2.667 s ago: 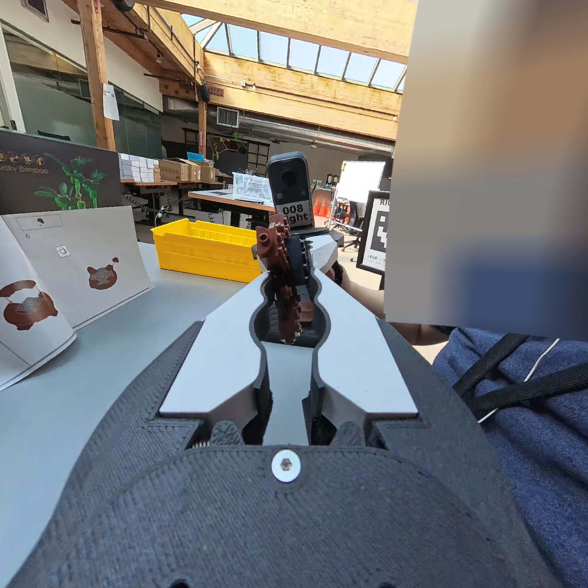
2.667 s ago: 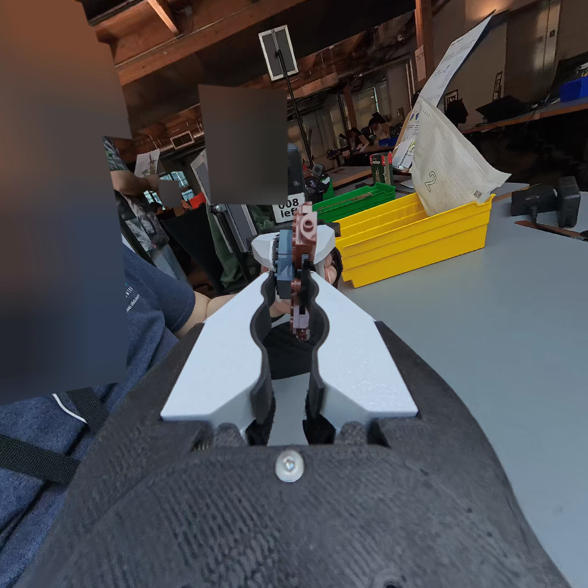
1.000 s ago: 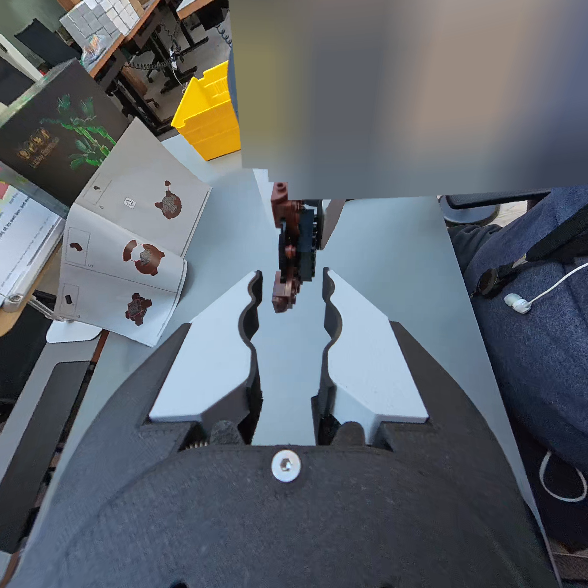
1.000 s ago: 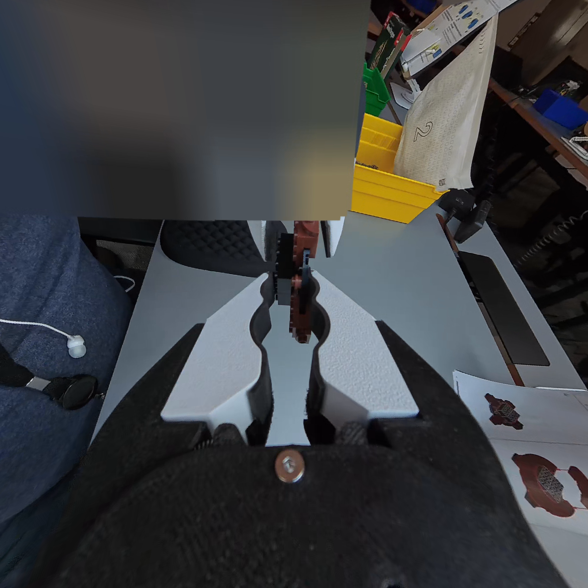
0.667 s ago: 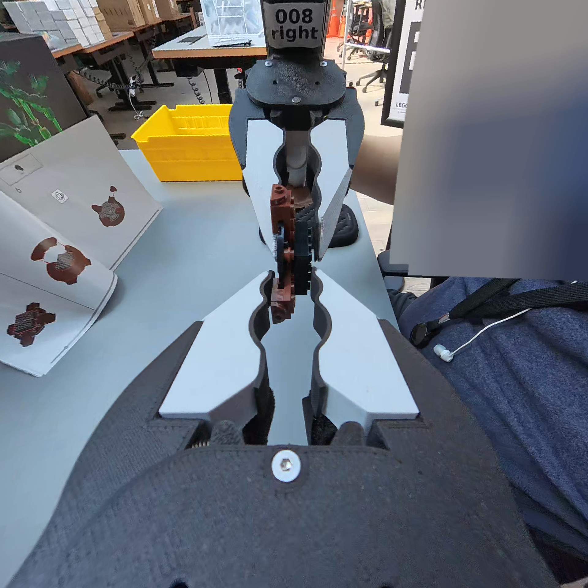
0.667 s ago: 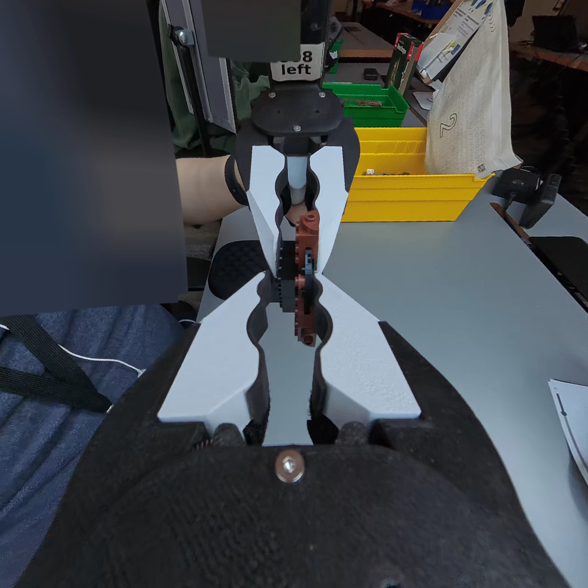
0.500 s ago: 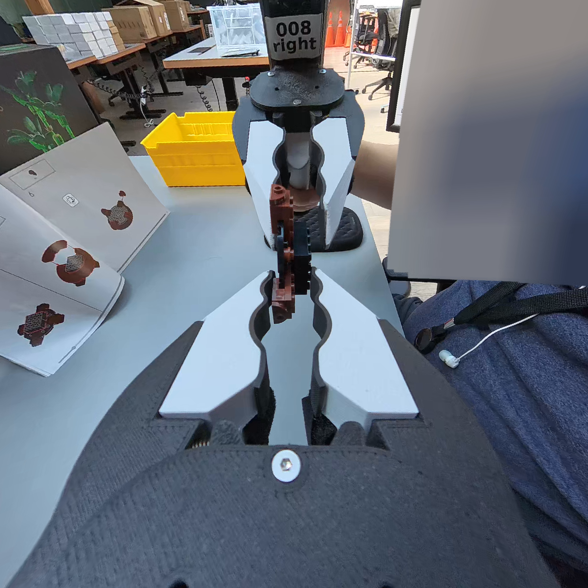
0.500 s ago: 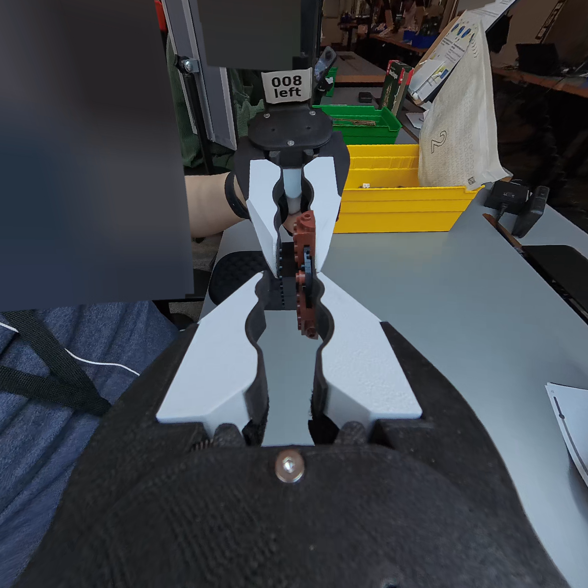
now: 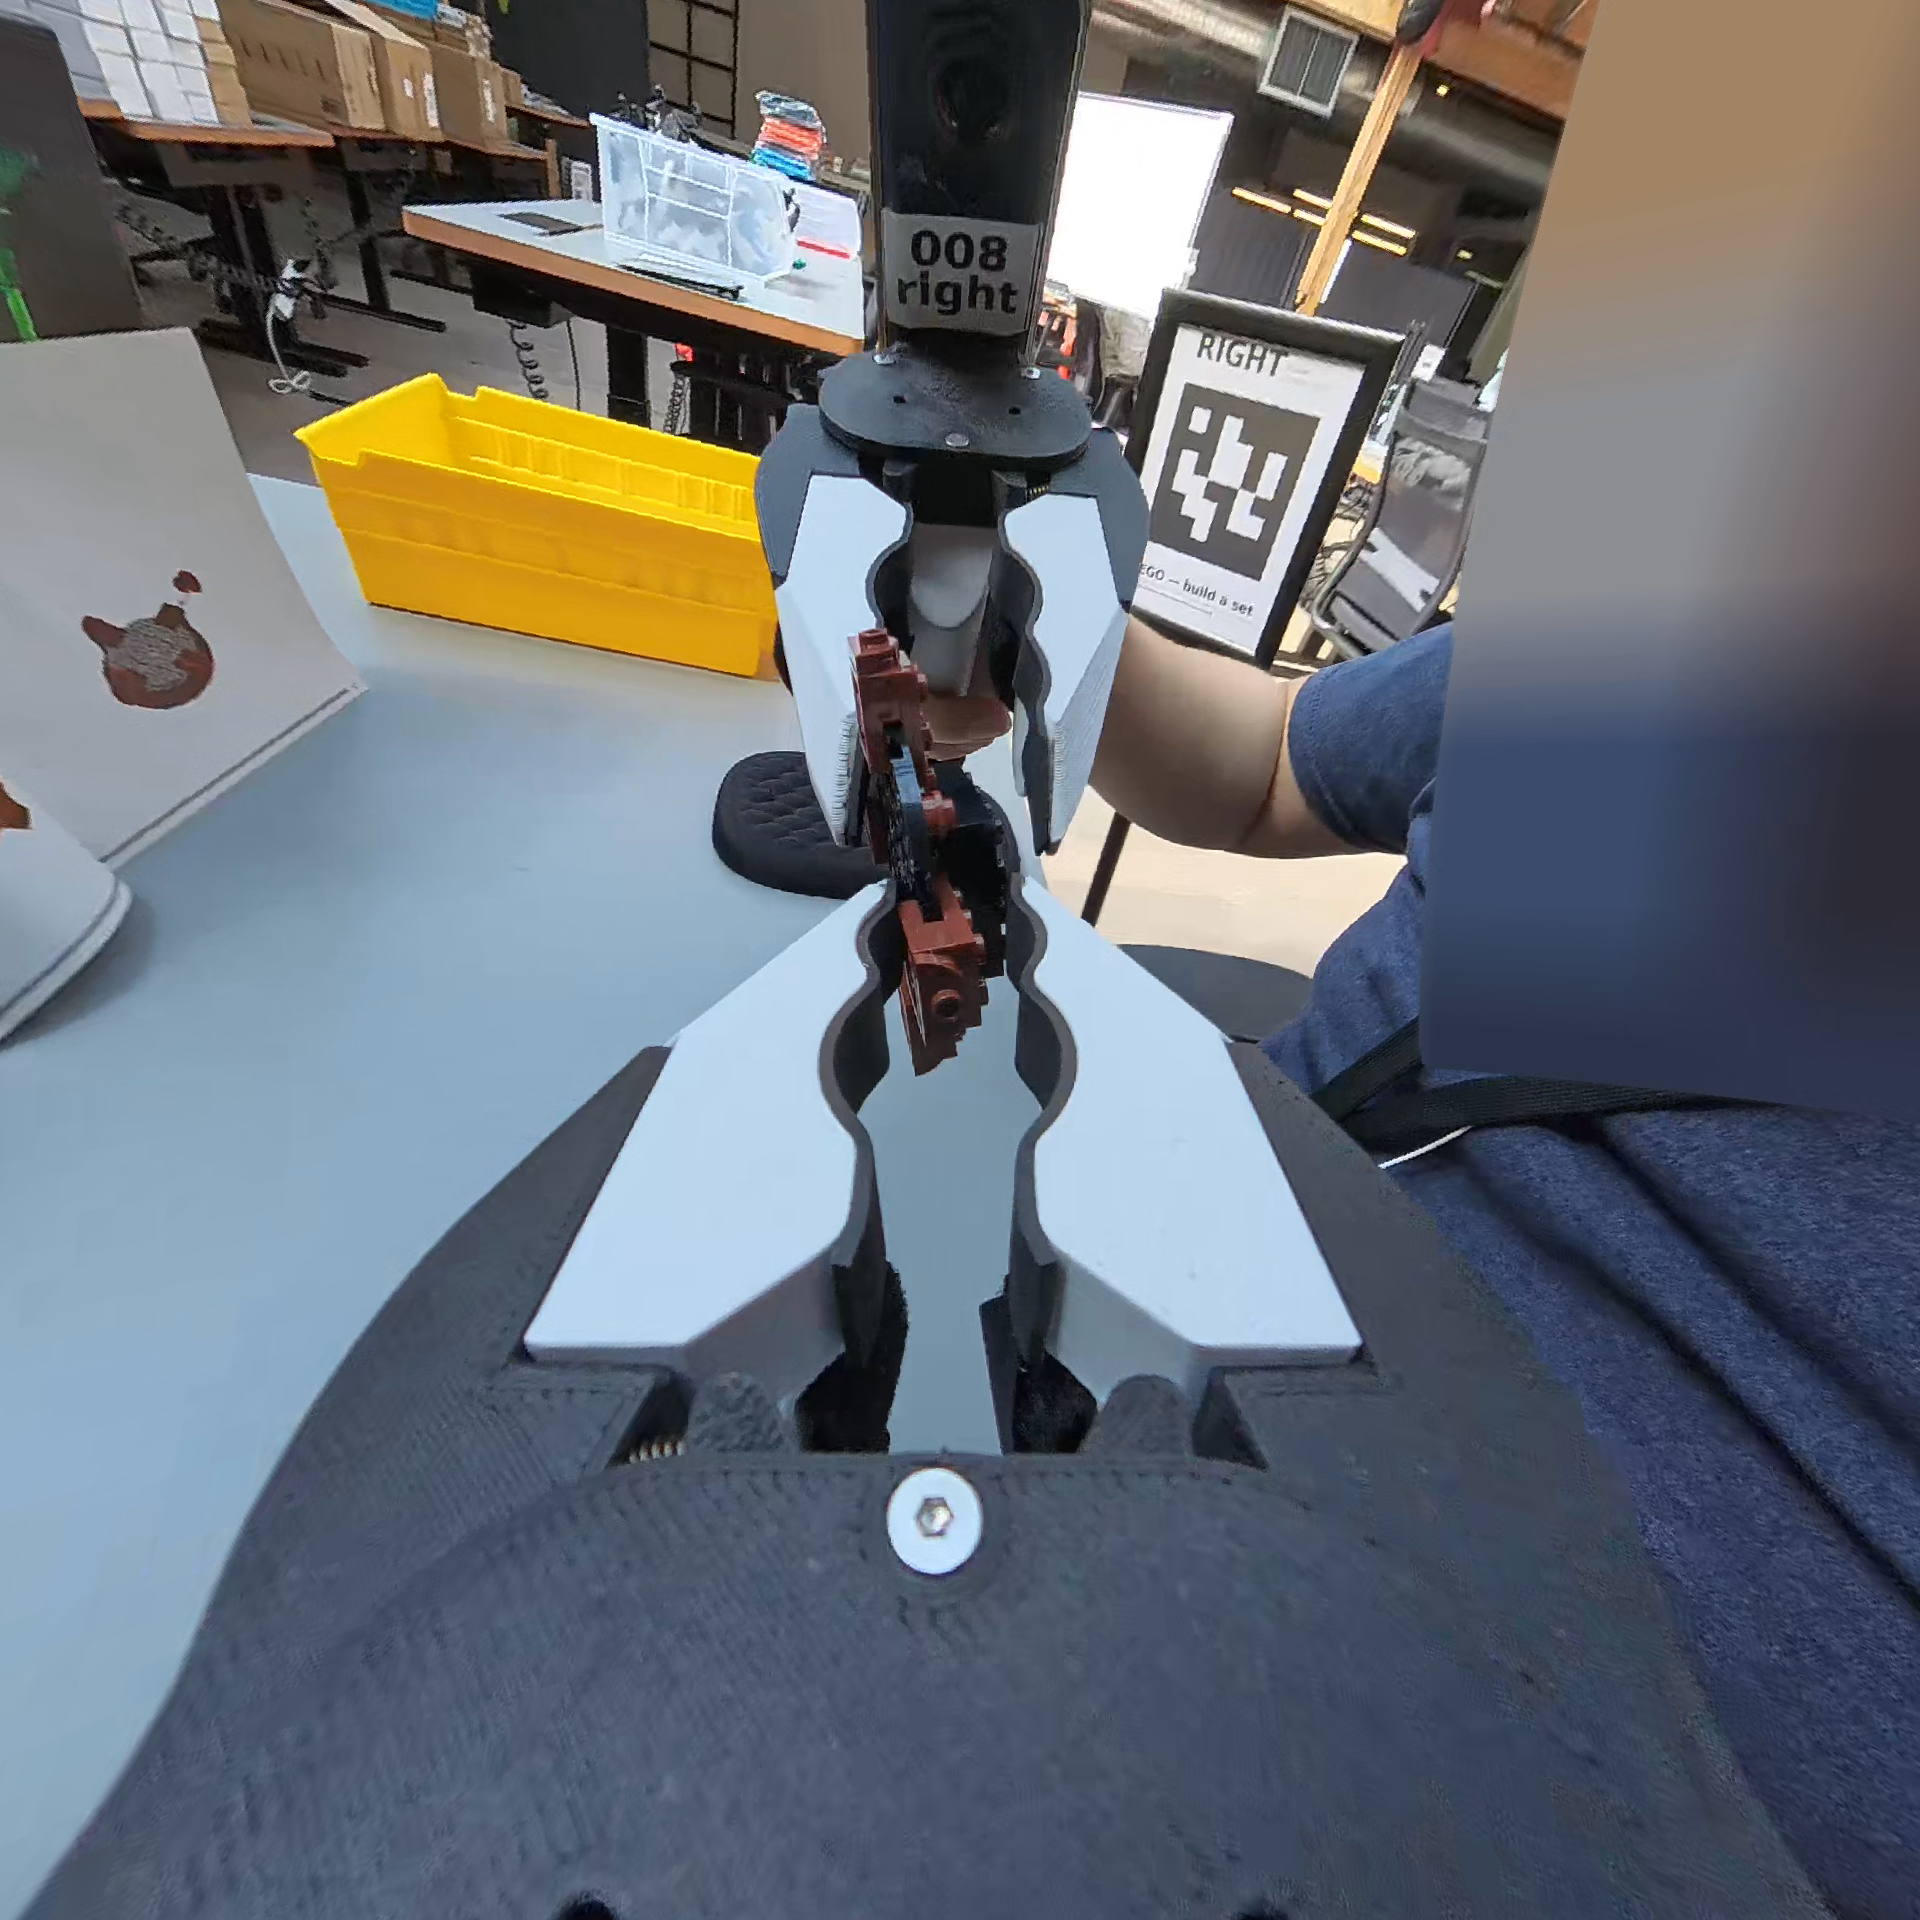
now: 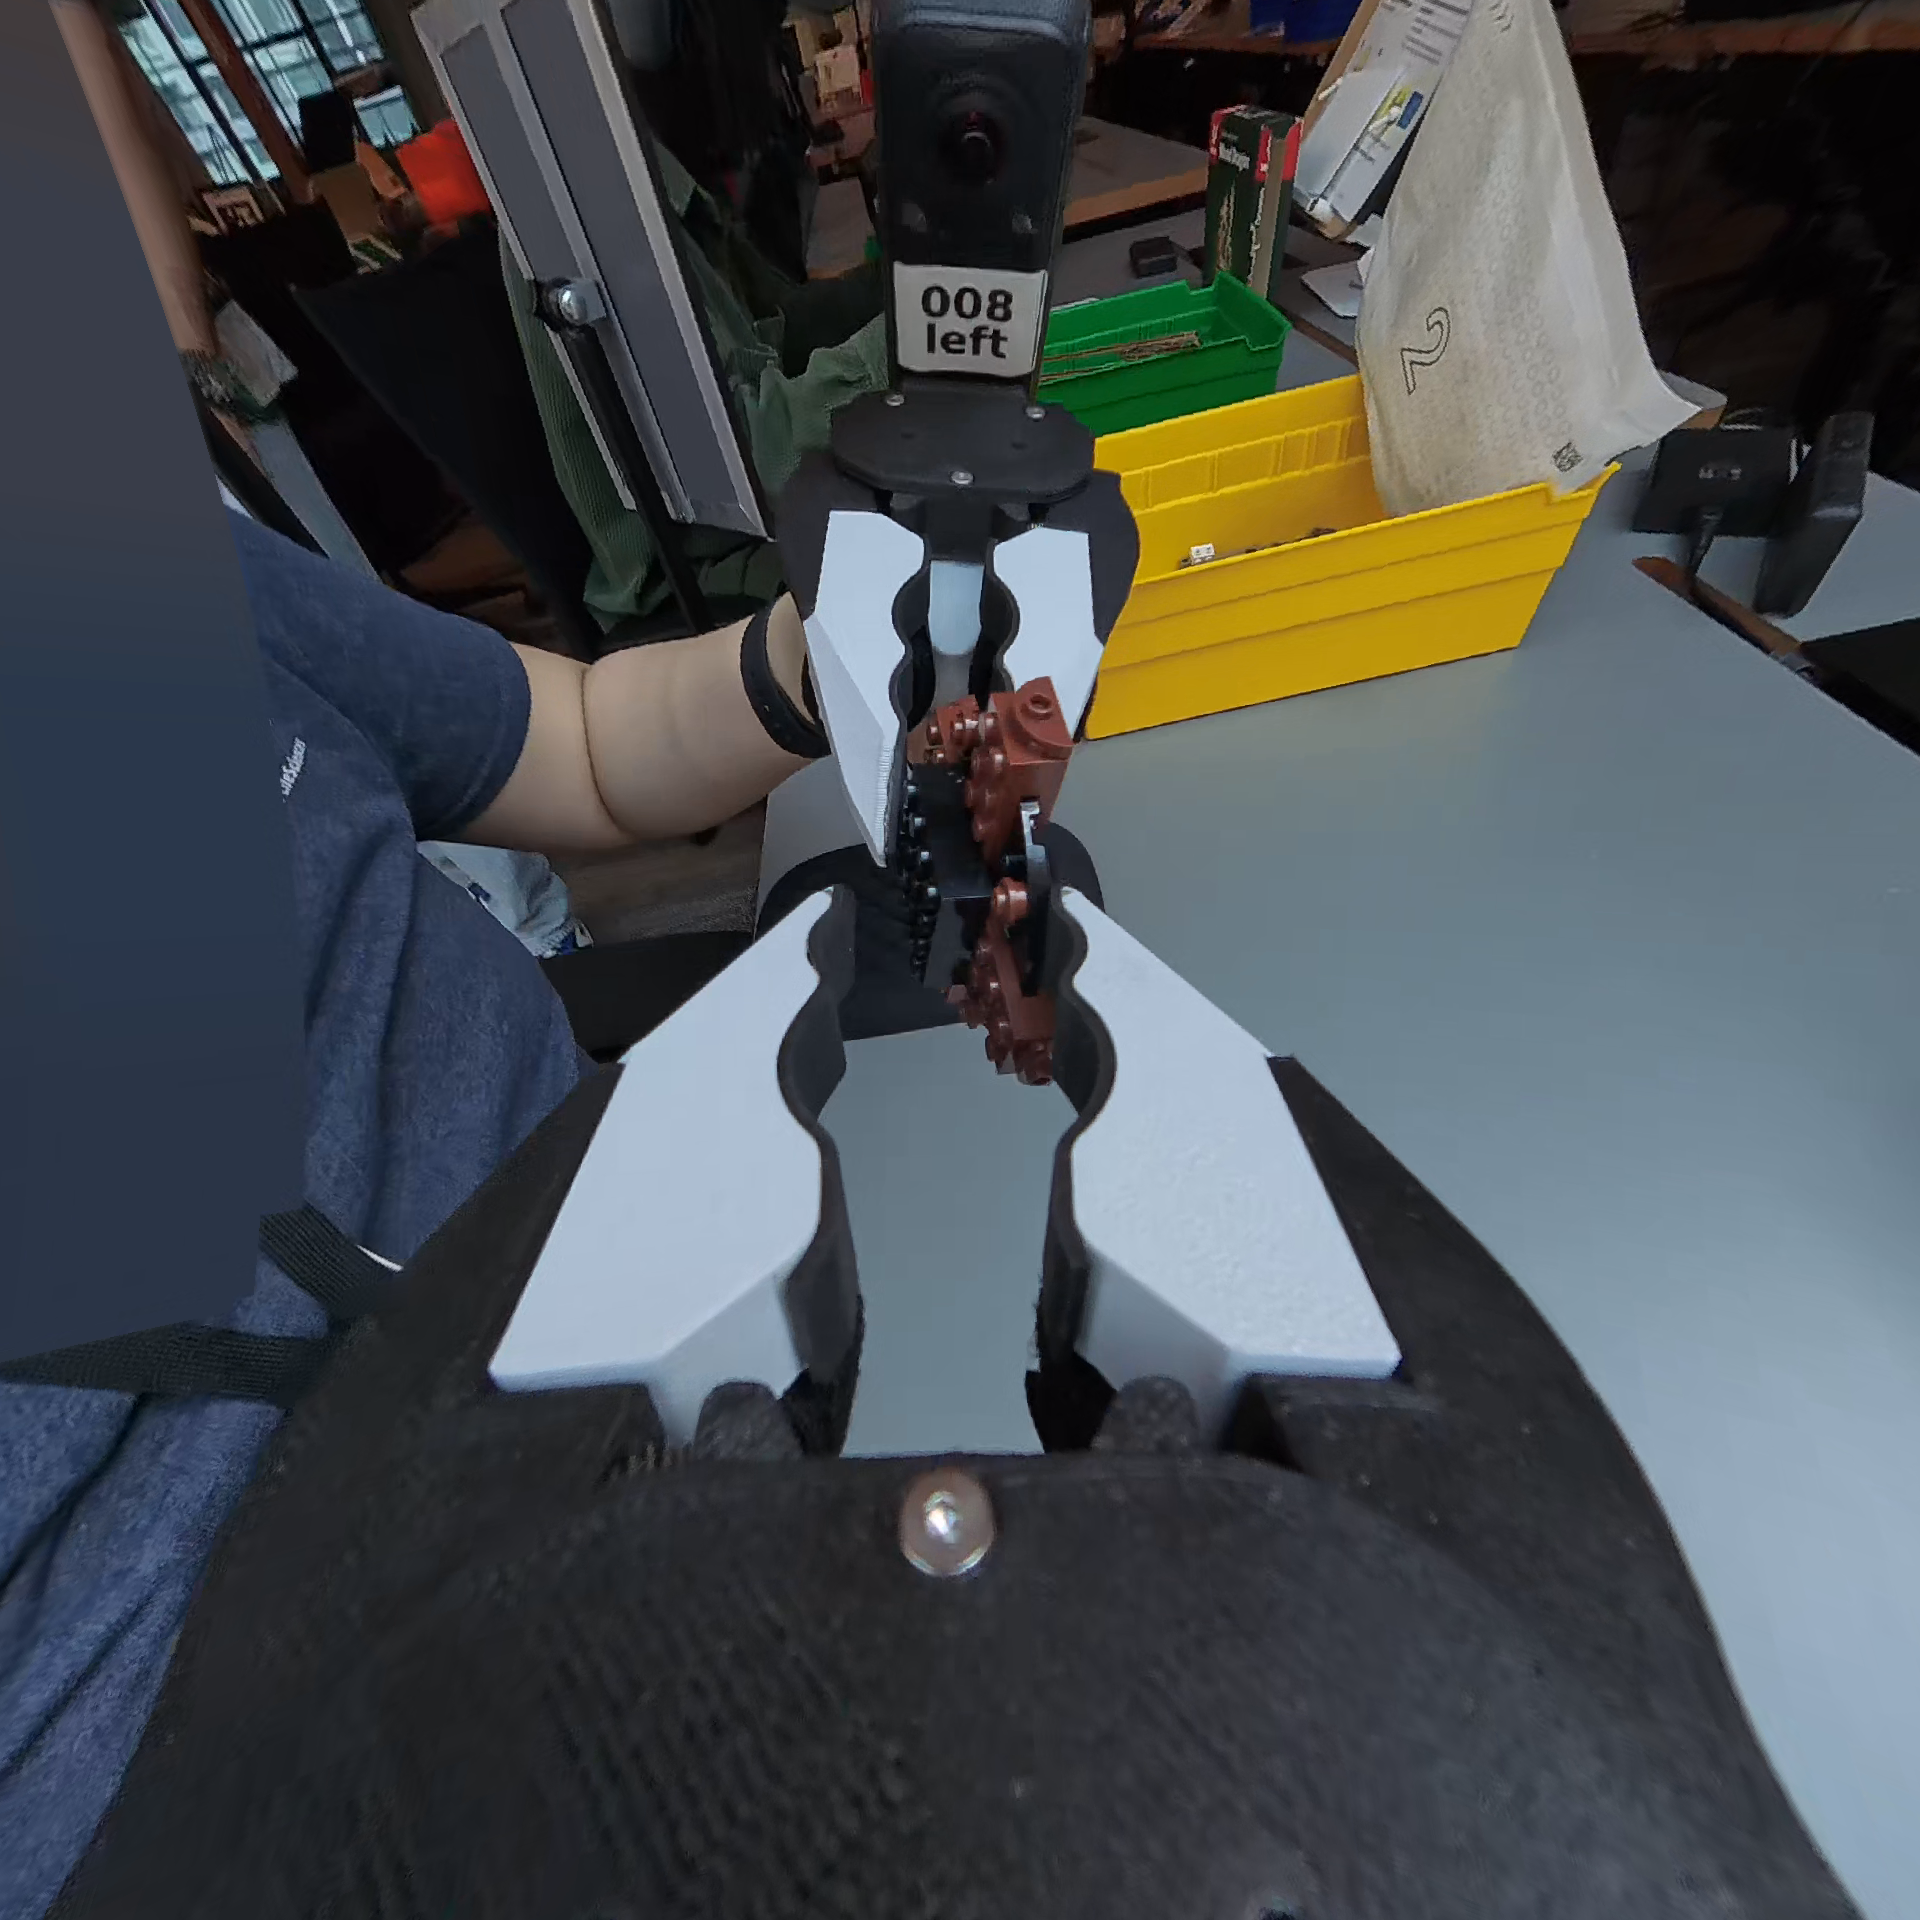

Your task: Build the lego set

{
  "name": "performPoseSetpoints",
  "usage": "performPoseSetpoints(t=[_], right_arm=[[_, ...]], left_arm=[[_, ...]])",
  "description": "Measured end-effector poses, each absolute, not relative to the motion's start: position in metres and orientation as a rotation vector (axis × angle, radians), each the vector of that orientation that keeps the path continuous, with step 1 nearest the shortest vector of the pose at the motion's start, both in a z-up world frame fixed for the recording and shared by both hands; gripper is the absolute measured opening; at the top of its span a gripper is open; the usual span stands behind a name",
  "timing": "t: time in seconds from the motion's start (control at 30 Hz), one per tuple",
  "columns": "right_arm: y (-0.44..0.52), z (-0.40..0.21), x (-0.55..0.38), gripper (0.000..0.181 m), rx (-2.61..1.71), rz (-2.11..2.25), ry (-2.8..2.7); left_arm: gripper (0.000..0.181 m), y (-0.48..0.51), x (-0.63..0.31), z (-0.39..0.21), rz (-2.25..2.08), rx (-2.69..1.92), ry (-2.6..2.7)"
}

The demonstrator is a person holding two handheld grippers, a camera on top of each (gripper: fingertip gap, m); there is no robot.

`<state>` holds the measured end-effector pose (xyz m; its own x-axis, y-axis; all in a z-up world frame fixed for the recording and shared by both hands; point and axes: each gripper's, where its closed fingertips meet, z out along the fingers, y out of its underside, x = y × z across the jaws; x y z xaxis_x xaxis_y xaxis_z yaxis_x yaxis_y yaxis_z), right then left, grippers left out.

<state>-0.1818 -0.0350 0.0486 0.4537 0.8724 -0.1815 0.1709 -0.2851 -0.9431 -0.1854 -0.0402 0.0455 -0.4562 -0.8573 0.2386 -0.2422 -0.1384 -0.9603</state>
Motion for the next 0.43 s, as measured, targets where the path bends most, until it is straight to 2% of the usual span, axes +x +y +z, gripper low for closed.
performPoseSetpoints(t=[0.33, 0.43], right_arm=[[-0.02, 0.074, -0.149, 0.036, -1.742, 1.167, -0.662], [-0.02, 0.078, -0.142, 0.035, -1.689, 1.087, -0.733]], left_arm=[[0.016, -0.029, -0.184, 0.045, -2.061, -1.443, 1.451], [0.016, -0.026, -0.184, 0.048, -2.184, -1.488, 1.373]])
